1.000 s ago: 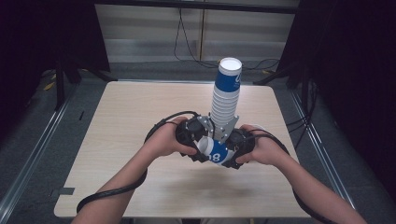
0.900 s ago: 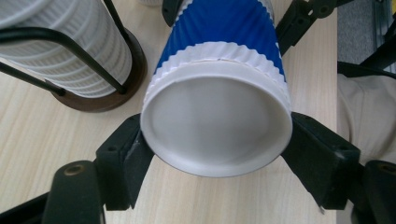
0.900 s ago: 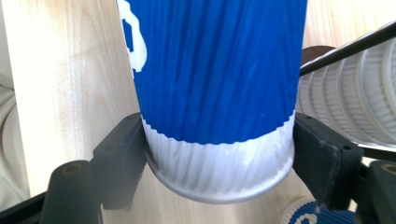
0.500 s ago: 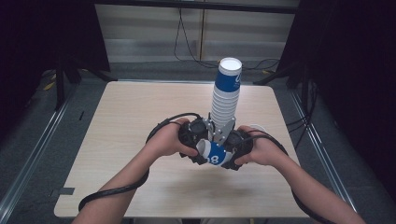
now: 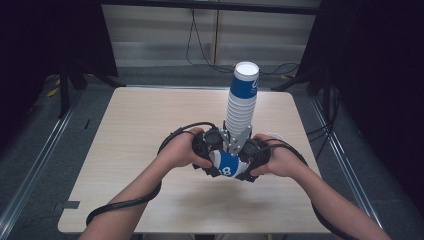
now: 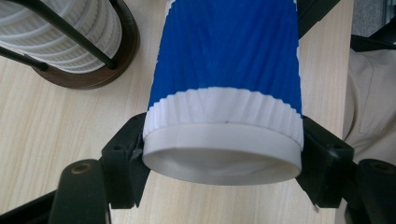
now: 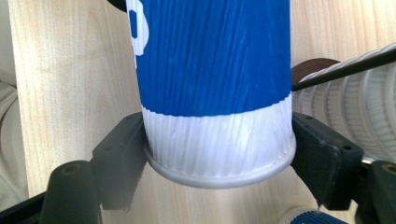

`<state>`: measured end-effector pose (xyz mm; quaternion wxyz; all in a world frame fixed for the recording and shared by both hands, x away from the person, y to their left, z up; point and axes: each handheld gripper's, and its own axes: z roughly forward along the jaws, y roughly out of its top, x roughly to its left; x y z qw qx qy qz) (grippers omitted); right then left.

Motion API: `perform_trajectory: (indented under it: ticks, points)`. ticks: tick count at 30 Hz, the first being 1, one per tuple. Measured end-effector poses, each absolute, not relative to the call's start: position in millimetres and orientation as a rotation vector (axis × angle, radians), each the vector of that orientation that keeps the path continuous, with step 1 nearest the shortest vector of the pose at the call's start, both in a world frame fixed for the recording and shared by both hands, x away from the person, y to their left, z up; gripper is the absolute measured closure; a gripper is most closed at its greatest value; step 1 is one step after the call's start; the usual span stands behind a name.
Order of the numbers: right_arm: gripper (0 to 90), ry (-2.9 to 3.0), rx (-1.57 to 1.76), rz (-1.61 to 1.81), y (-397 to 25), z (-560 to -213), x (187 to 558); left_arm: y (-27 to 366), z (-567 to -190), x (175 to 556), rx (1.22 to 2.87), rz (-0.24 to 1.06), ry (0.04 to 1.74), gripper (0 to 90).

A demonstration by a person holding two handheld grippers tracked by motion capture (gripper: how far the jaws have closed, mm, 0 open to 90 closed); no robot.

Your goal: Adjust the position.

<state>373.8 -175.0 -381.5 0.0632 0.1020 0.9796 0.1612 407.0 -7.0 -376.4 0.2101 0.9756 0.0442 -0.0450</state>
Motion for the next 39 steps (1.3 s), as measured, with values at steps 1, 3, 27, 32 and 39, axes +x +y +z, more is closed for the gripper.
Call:
perform_trajectory:
  ticks: [1,3,27,32,39]
  points:
    - [23.4,2.959,0.307,0.486,-175,-381,374,-6,-378,407,2.713,-0.127,0.127,29.0]
    - [23.3,2.960,0.301,0.493,-175,-381,374,-5,-378,407,2.719,-0.128,0.125,29.6]
    - [13.8,2.897,0.317,0.625,-178,-378,374,13,-383,408,2.586,-0.143,0.159,30.3]
    - [12.1,2.889,0.319,0.707,-182,-380,374,17,-386,407,2.548,-0.160,0.177,30.3]
    - [12.2,2.864,0.352,0.757,-183,-383,373,21,-387,409,2.525,-0.162,0.178,30.3]
